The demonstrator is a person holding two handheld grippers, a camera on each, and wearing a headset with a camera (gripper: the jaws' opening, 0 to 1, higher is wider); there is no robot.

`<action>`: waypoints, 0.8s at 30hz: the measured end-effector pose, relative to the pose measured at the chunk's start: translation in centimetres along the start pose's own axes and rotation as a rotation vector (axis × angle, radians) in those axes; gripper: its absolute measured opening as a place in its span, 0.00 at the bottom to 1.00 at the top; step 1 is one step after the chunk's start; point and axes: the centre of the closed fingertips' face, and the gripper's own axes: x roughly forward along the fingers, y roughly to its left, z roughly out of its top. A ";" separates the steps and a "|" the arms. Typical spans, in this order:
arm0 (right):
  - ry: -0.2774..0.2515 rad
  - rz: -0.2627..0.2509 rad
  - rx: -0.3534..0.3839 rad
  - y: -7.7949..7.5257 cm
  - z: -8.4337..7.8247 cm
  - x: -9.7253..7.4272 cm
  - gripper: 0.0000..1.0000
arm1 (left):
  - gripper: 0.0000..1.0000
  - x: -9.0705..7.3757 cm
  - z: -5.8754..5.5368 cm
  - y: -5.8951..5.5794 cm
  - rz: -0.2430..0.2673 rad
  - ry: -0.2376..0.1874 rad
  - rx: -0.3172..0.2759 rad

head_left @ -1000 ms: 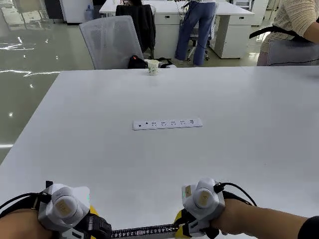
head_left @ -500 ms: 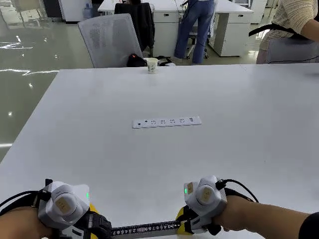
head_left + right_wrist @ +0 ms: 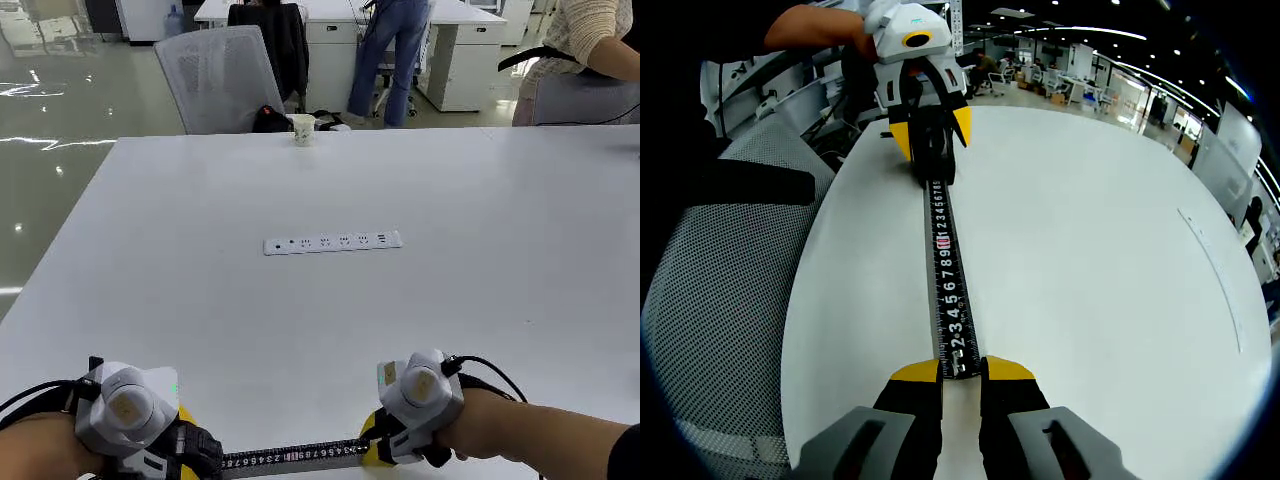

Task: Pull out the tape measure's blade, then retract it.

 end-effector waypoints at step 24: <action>0.016 0.001 0.006 -0.2 -1.1 -0.8 0.10 | 0.34 0.0 0.0 -0.1 0.002 -0.008 -0.012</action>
